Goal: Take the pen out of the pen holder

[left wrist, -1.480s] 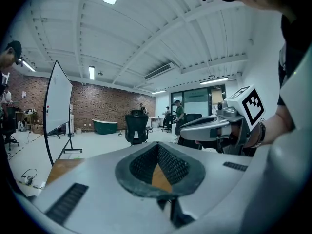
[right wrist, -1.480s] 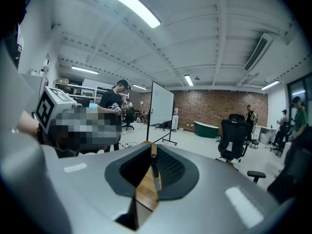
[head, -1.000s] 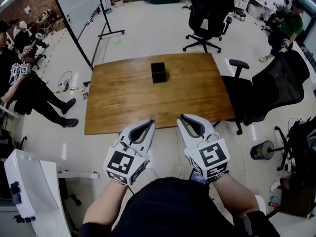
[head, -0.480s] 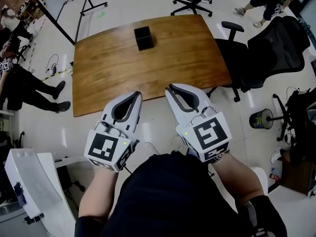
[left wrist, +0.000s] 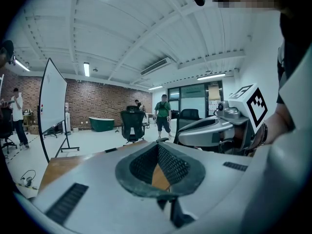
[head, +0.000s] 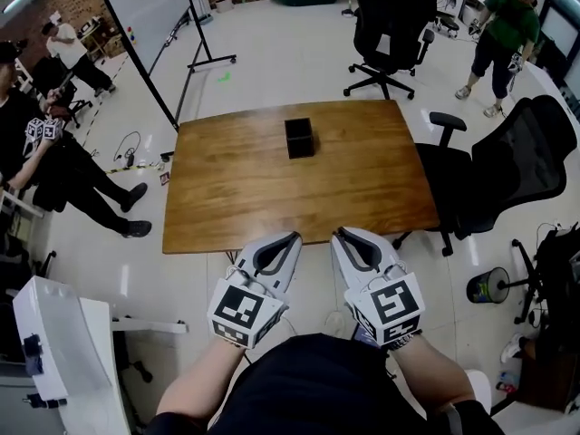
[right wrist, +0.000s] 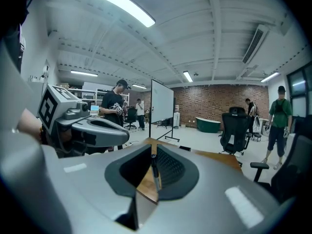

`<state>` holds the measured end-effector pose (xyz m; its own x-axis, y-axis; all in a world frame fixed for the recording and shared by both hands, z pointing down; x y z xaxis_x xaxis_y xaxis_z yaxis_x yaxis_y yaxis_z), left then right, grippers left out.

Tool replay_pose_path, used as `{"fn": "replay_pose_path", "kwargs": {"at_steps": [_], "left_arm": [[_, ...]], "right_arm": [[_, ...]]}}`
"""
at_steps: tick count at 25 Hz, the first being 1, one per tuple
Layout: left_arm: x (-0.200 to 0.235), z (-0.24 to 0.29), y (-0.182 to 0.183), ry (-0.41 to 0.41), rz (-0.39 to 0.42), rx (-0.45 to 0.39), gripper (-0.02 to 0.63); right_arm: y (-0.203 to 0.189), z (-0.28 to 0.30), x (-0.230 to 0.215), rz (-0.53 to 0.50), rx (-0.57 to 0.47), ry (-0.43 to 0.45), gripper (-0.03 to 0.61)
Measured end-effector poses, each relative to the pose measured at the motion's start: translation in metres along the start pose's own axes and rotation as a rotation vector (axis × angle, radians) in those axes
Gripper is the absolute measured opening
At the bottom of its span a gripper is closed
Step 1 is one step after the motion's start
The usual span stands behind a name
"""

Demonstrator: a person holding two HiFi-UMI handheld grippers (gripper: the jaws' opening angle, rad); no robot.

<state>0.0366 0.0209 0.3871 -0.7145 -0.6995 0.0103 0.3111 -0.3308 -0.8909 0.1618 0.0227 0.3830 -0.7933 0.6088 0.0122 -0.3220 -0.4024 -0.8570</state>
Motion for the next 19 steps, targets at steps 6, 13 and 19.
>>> {"fn": "replay_pose_path", "kwargs": {"at_steps": [6, 13, 19], "left_arm": [[0.003, -0.004, -0.002, 0.005, -0.005, 0.002, 0.005], [0.006, -0.01, -0.003, 0.018, -0.011, 0.0, 0.005], [0.006, -0.017, -0.002, 0.024, -0.014, 0.002, 0.005]], "right_arm": [[0.003, 0.002, 0.007, -0.009, 0.002, 0.015, 0.034], [0.007, 0.003, 0.014, -0.022, -0.001, 0.027, 0.034], [0.009, 0.0, 0.02, -0.028, 0.004, 0.032, 0.034]]}}
Point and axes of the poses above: the fingertips, and each gripper's own axes: z forward along the fingers, x to its left, y out of its top, the point moved 5 cm from there along -z, backward along the fingers, and after that the axes turned 14 degrees about x, right-handed, at the moved point
